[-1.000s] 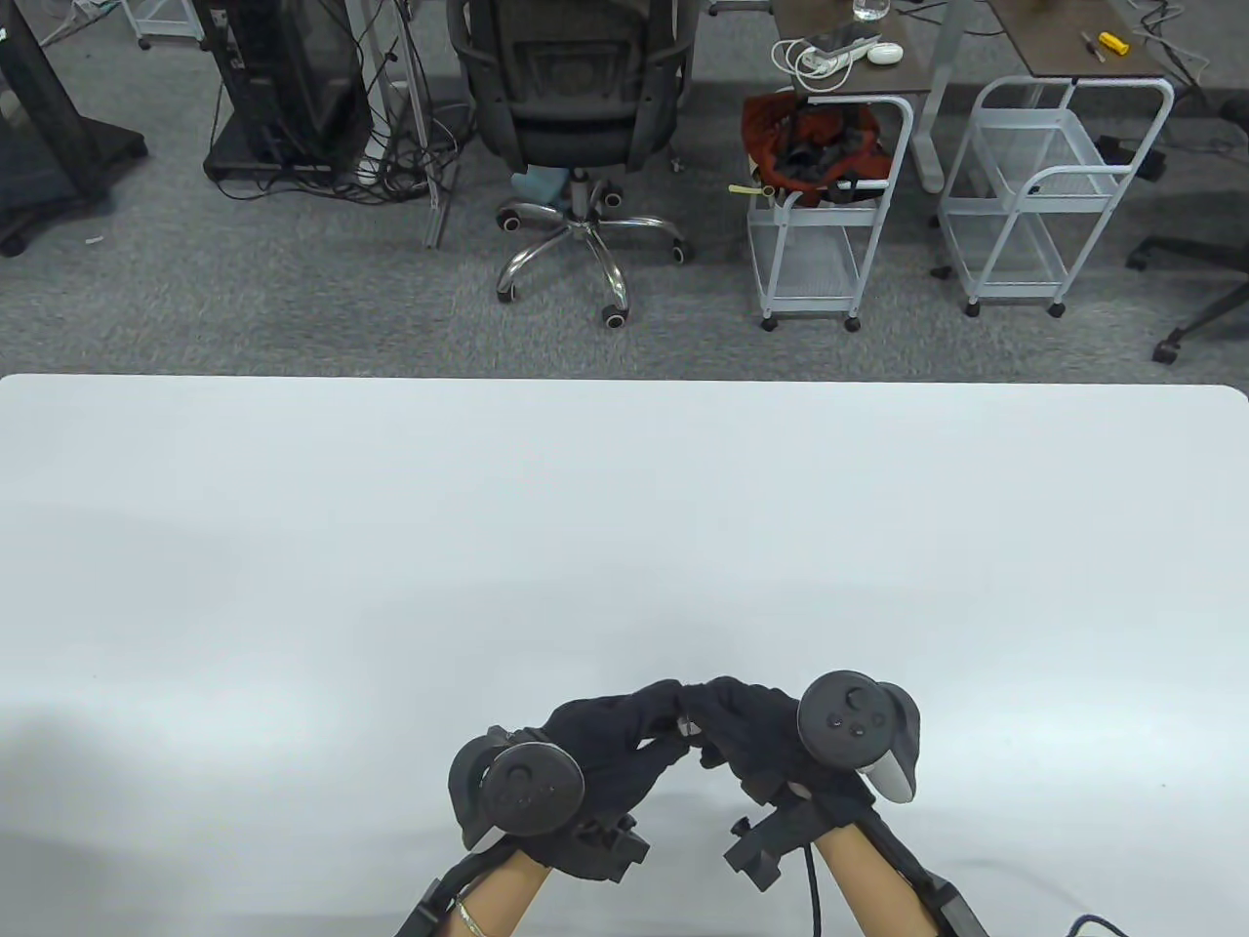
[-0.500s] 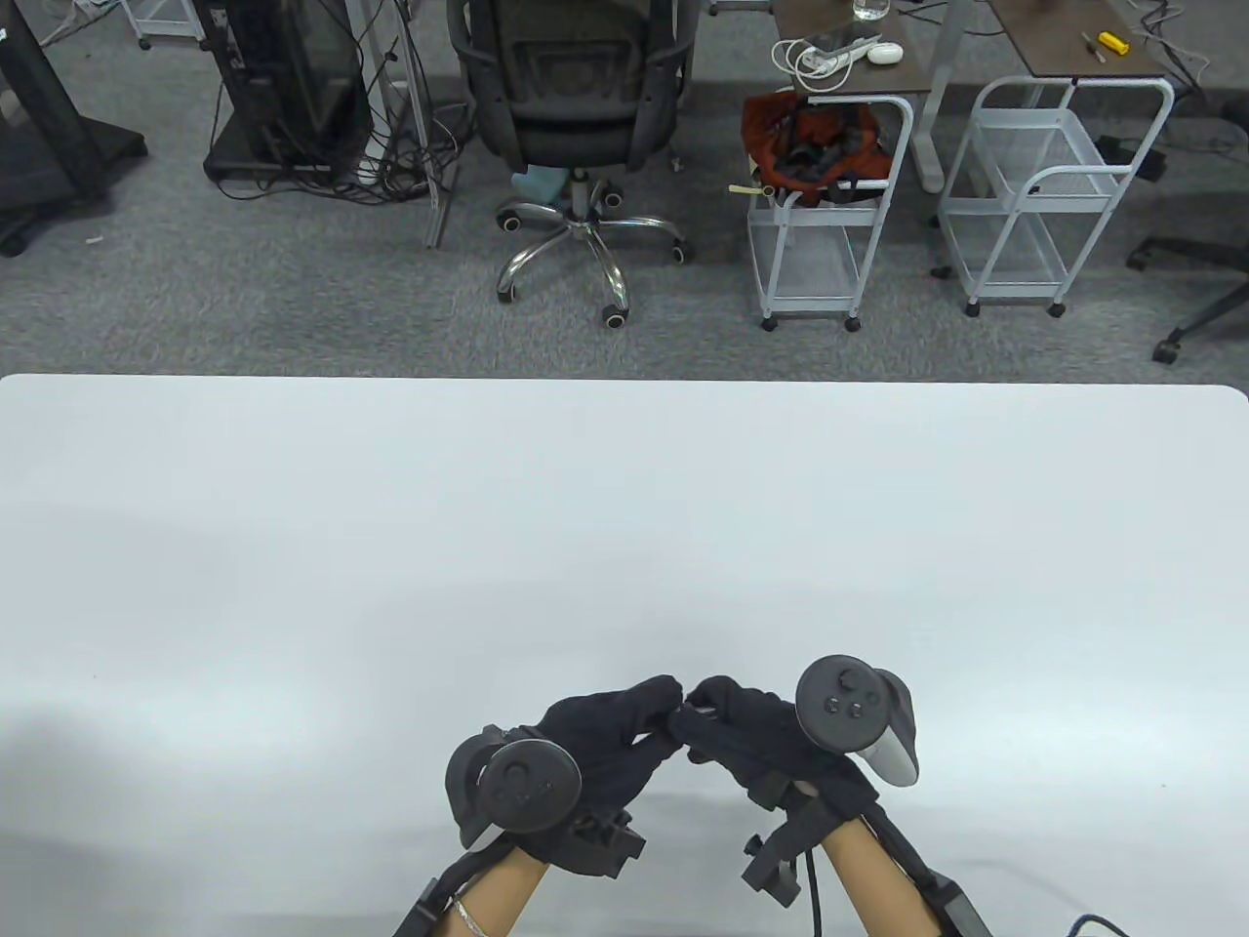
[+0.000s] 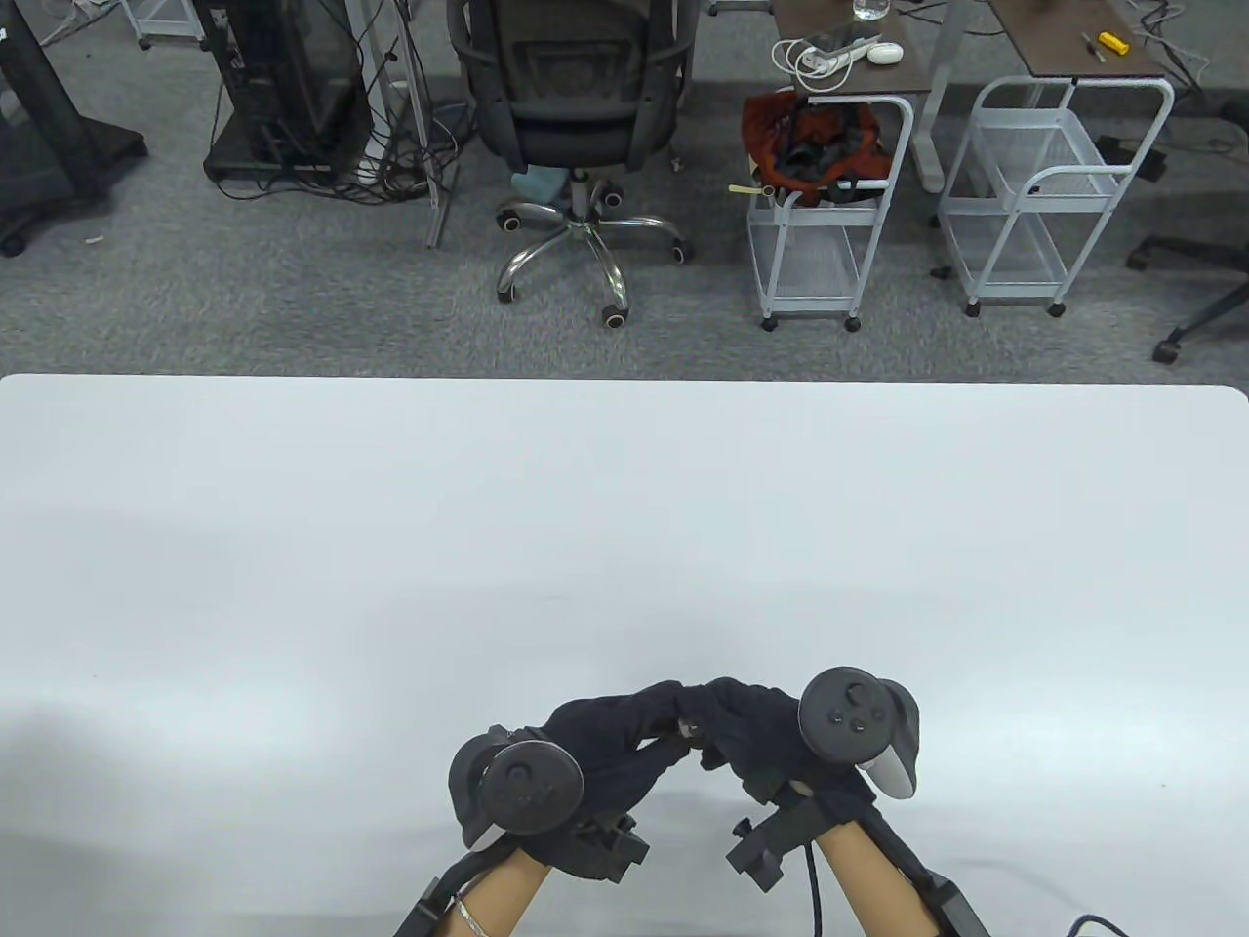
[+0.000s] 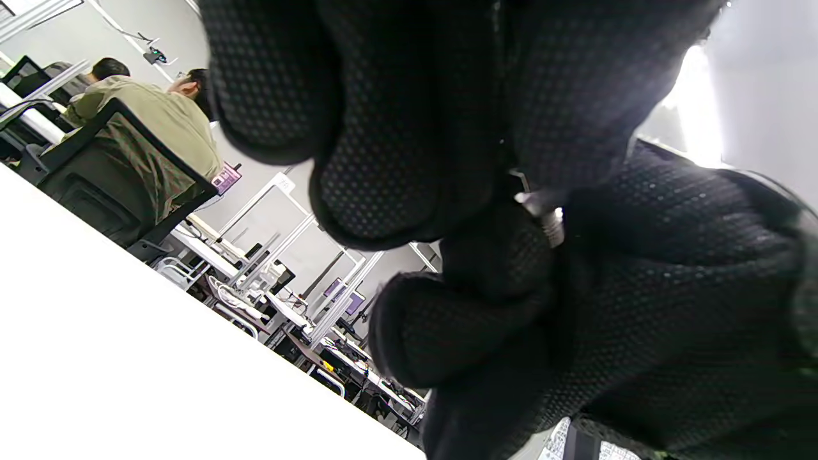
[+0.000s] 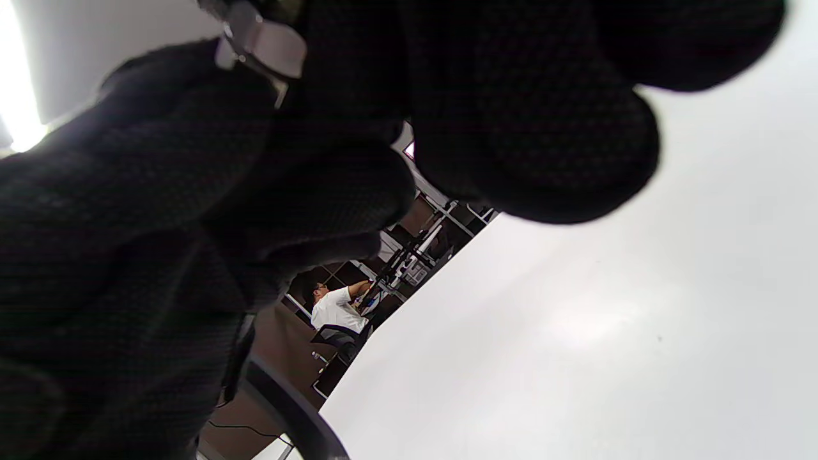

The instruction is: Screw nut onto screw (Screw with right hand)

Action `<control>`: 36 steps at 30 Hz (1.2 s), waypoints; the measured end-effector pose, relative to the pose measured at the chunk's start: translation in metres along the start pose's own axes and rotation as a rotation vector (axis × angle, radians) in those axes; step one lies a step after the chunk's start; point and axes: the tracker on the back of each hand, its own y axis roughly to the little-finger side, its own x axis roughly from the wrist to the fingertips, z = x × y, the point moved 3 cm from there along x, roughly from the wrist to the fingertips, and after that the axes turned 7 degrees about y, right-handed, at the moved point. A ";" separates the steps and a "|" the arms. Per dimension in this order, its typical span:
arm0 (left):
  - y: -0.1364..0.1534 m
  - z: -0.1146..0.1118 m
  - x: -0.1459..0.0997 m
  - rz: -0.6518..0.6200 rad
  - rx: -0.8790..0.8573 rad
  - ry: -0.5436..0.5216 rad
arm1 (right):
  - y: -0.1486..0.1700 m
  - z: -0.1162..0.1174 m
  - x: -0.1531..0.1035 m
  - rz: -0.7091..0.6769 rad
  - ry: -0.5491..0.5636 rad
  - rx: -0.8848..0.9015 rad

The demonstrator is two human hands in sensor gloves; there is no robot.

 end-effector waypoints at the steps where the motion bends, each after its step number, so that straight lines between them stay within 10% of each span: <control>1: 0.001 0.000 0.000 0.004 0.004 0.001 | -0.001 0.001 0.000 -0.006 -0.054 0.003; 4: 0.001 0.003 -0.001 0.005 0.030 -0.011 | -0.001 0.007 0.000 0.013 -0.207 0.045; 9: -0.001 0.001 0.000 -0.006 0.002 -0.004 | 0.000 0.000 -0.001 0.010 0.014 0.025; 14: 0.002 0.002 -0.001 0.008 0.032 -0.009 | -0.003 0.008 -0.001 0.006 -0.192 0.023; 19: -0.002 0.000 -0.001 -0.004 0.001 -0.004 | -0.006 -0.001 -0.001 -0.030 0.055 -0.047; 25: -0.001 0.004 -0.001 -0.002 0.039 -0.021 | -0.004 0.007 0.000 0.014 -0.196 0.046; 30: -0.004 0.002 0.000 -0.014 0.027 -0.014 | -0.003 -0.001 0.000 -0.014 0.033 -0.012; 36: -0.001 0.004 -0.001 -0.006 0.043 -0.019 | -0.001 0.007 0.001 0.010 -0.224 0.065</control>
